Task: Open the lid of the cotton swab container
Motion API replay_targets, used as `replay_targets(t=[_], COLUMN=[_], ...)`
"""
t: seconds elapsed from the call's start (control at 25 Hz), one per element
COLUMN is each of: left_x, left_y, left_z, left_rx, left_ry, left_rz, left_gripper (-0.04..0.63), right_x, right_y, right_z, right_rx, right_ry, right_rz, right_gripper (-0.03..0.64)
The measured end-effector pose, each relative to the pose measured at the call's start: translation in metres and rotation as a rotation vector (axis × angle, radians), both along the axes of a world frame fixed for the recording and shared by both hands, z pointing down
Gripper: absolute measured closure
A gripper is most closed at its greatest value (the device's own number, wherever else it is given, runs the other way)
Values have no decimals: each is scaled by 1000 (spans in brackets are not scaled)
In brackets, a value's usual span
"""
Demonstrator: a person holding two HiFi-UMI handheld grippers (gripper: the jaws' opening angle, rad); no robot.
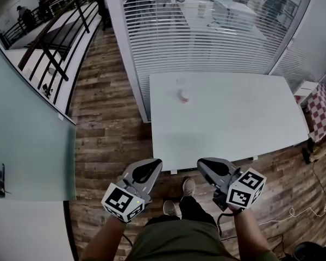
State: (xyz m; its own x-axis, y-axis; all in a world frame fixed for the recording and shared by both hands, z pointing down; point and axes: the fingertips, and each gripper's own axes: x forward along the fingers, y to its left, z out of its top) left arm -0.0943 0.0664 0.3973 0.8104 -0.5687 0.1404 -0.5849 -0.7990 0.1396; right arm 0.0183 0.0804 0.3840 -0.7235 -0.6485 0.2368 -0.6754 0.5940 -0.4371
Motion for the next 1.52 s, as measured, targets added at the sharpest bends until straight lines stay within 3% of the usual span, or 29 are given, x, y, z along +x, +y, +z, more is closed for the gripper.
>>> replay_targets(t=[0.48,1.52], left_x=[19,99], left_y=[-48,-196], left_z=[12,49], left_rx=[-25,-106], left_ry=[-31,-84], left_rz=[-22,-131], left_gripper=[588,588], right_x=[23,101], right_y=[-53,-194], right_z=[13,51], right_rx=[-22,-134], right_ry=[-26,-73], right_rz=[-17,-111], right_gripper=[607,607])
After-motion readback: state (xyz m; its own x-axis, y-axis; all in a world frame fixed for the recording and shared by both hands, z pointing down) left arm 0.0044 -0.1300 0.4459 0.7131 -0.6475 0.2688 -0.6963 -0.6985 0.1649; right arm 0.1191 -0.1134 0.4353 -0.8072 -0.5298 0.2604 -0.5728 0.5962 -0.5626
